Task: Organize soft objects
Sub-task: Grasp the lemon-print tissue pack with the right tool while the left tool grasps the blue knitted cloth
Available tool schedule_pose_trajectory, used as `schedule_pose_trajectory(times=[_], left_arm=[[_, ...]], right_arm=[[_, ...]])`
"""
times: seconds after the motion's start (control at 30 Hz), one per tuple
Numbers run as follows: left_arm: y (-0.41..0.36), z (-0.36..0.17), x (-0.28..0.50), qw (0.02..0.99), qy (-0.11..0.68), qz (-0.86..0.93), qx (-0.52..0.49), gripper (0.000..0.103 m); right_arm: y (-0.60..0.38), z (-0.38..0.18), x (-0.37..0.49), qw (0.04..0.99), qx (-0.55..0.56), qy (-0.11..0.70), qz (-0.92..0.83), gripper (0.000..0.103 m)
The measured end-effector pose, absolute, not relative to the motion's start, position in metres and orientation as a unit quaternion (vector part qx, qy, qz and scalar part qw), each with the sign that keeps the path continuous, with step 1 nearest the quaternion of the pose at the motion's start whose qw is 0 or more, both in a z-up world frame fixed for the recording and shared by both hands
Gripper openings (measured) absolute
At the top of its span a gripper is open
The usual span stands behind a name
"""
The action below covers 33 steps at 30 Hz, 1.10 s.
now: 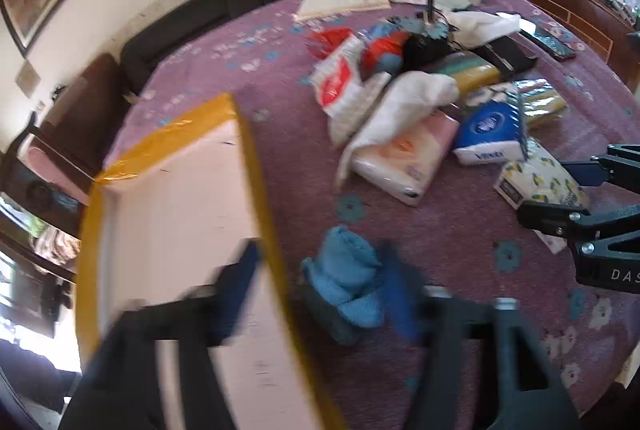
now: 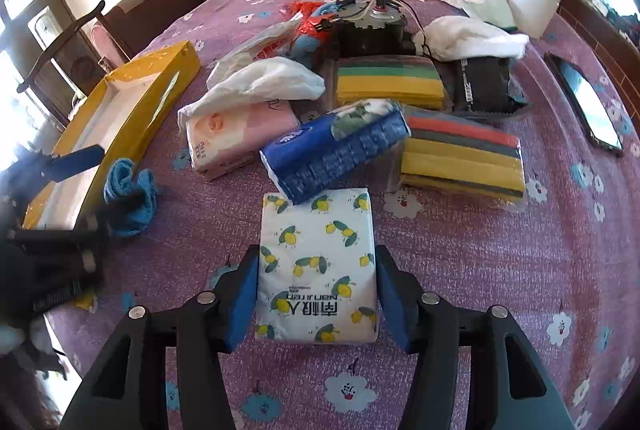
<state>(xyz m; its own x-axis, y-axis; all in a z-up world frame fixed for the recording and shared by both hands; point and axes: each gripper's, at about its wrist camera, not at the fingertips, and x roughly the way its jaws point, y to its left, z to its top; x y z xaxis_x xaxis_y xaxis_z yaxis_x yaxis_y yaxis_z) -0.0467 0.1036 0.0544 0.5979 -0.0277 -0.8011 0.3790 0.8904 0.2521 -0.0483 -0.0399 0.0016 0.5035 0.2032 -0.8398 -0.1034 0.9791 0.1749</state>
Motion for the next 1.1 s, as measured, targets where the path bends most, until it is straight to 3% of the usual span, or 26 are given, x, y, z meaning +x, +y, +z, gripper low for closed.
schedule_pose_trajectory(times=[0.07,0.13,0.43,0.5,0.53,0.57,0.73,0.77,0.8,1.0,1.03,1.07,1.1], left_arm=[[0.116,0.062,-0.045,0.874,0.437,-0.124,0.173,0.022],[0.126,0.070,-0.046,0.879,0.433,-0.136,0.146,0.013],[0.148,0.079,-0.050,0.891,0.417,-0.129,0.127,0.014],[0.141,0.087,-0.059,0.895,0.400,-0.150,0.128,0.025],[0.135,0.090,-0.063,0.894,0.395,-0.159,0.136,0.046],[0.127,0.091,-0.067,0.893,0.390,-0.168,0.150,0.059],[0.085,0.066,-0.070,0.860,0.409,-0.201,0.228,0.059],[0.078,0.056,-0.068,0.849,0.424,-0.207,0.239,0.044],[0.074,0.049,-0.066,0.842,0.434,-0.207,0.246,0.036],[0.076,0.055,-0.055,0.855,0.429,-0.205,0.208,0.033],[0.076,0.054,-0.049,0.857,0.432,-0.201,0.196,0.041],[0.076,0.051,-0.045,0.855,0.439,-0.199,0.193,0.062],[0.072,0.045,-0.043,0.850,0.450,-0.196,0.192,0.068]], right_arm=[[-0.037,0.001,-0.049,0.867,0.043,0.488,0.086,0.062],[-0.034,0.002,-0.049,0.868,0.040,0.488,0.086,0.064],[-0.030,0.001,-0.052,0.871,0.034,0.483,0.085,0.067],[-0.030,0.001,-0.052,0.871,0.030,0.482,0.088,0.072],[-0.028,0.001,-0.052,0.871,0.027,0.482,0.089,0.073],[-0.026,0.001,-0.052,0.871,0.025,0.482,0.090,0.075],[-0.024,0.001,-0.053,0.873,0.019,0.479,0.093,0.077],[-0.026,0.001,-0.053,0.873,0.021,0.478,0.096,0.077],[-0.027,0.001,-0.053,0.872,0.025,0.478,0.099,0.077],[-0.037,0.002,-0.054,0.870,0.048,0.478,0.112,0.077],[-0.038,0.002,-0.053,0.869,0.052,0.478,0.113,0.077],[-0.039,0.002,-0.053,0.869,0.056,0.479,0.114,0.077],[-0.039,0.002,-0.052,0.868,0.056,0.479,0.114,0.077]])
